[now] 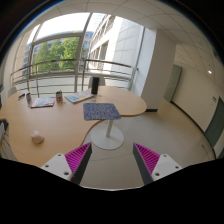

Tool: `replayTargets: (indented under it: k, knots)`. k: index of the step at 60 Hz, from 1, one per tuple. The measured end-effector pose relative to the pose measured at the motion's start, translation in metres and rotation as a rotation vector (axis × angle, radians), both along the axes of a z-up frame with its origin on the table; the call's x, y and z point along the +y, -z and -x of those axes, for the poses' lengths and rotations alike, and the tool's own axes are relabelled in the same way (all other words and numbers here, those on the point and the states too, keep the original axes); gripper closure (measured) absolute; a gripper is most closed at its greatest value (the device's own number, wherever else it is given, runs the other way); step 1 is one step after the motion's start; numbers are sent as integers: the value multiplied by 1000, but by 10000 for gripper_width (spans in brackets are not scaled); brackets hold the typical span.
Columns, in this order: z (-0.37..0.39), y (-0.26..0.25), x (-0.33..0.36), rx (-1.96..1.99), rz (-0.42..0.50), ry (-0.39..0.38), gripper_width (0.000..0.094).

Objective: Arrange mouse

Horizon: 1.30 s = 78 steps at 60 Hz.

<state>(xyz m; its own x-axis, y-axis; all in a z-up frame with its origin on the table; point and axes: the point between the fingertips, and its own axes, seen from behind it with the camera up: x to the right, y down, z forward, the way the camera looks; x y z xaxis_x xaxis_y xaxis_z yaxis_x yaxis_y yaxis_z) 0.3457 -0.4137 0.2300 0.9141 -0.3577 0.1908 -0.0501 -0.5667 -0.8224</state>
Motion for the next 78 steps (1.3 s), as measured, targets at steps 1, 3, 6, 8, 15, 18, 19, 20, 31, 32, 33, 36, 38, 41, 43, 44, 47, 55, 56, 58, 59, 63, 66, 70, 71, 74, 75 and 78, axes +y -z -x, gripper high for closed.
replayTargets:
  k: [1, 3, 6, 8, 15, 18, 19, 20, 31, 32, 33, 36, 38, 41, 43, 44, 47, 55, 56, 58, 59, 63, 66, 70, 71, 74, 75, 78]
  knots:
    - [0, 1, -2, -1, 7, -1, 82]
    - [0, 5, -5, 0, 23, -3, 83]
    - [3, 14, -10, 2, 42, -6, 82]
    - [5, 22, -13, 1, 50, -6, 83]
    - [25, 60, -24, -7, 90, -11, 83]
    - [44, 80, -26, 2, 108, -29, 83]
    - [51, 86, -26, 7, 111, -37, 84]
    - [60, 92, -27, 14, 114, -46, 84]
    - [177, 159, 15, 99, 133, -197, 81]
    - [188, 164, 21, 103, 133, -212, 83]
    - [199, 168, 27, 108, 133, -226, 83]
    - [230, 181, 49, 129, 127, -264, 81]
    - [250, 188, 65, 150, 115, -288, 81]
    - [275, 200, 90, 169, 105, -315, 81]
    - [289, 207, 106, 176, 100, -330, 82]
    - [296, 210, 115, 178, 95, -337, 82]
    - [314, 218, 140, 177, 83, -357, 83]
    - [343, 230, 197, 152, 73, -395, 83]
    - [345, 231, 203, 149, 71, -398, 83]
    - [350, 231, 213, 143, 68, -400, 84]
    - [351, 231, 215, 139, 68, -402, 85]
    - [357, 237, 232, 133, 84, -415, 87]
    - [352, 239, 257, 134, 77, -417, 89]
    - [354, 237, 265, 130, 74, -409, 88]
    - [354, 236, 268, 128, 73, -405, 88]
    - [348, 237, 282, 125, 70, -395, 88]
    - [347, 238, 284, 126, 69, -392, 91]
    - [346, 241, 292, 138, 71, -380, 105]
